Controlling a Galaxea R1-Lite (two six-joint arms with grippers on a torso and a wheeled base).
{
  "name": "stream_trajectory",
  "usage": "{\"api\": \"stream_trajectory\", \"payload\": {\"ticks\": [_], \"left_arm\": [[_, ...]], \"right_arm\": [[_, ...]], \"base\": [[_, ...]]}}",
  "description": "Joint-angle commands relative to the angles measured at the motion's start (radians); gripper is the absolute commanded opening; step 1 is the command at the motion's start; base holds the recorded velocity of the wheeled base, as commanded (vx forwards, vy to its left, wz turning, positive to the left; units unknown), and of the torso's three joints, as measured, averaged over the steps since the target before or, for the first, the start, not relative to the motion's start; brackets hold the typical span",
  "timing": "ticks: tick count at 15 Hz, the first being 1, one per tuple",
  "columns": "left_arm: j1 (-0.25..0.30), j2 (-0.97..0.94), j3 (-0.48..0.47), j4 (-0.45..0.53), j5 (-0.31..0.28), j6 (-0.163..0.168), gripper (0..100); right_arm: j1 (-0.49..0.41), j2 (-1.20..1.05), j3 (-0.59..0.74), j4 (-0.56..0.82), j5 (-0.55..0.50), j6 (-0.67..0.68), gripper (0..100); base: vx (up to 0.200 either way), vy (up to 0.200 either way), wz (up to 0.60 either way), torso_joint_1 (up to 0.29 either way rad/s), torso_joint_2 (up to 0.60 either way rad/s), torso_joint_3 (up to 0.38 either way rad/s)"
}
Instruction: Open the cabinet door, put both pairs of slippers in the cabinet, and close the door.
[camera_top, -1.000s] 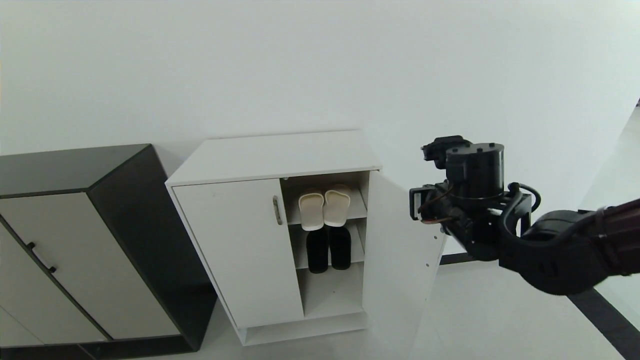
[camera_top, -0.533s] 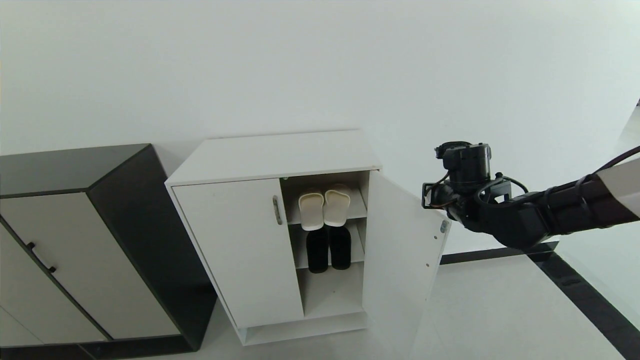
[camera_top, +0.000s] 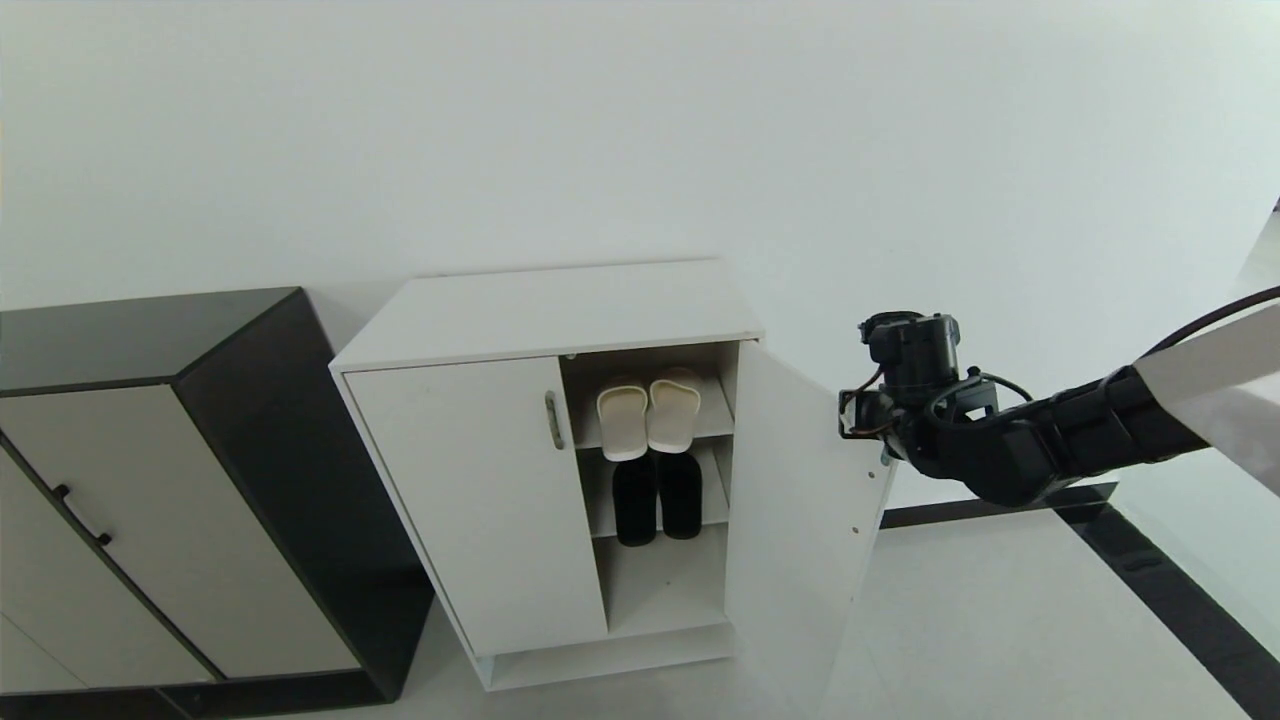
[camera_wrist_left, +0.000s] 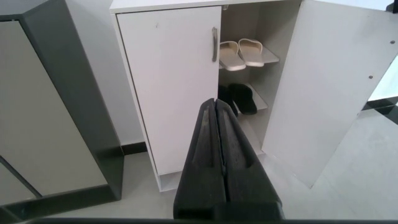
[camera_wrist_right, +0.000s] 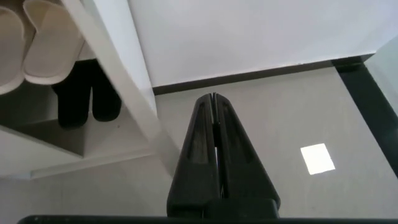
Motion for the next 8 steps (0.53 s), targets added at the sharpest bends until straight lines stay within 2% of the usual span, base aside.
{"api": "stream_trajectory", "payload": {"ticks": [1, 8], "left_arm": [[0.000, 0.001, 0.000, 0.000, 0.000, 0.000, 0], [0.000, 0.000, 0.000, 0.000, 0.002, 0.000, 0]], "right_arm": [[0.026, -0.023, 0.023, -0.002, 0.001, 0.000, 0], [0.193, -0.134, 0.146, -0.017, -0.009, -0.001, 0]], "base": [[0.000, 0.000, 0.00, 0.000, 0.00, 0.000], [0.000, 0.000, 0.00, 0.000, 0.00, 0.000]]}}
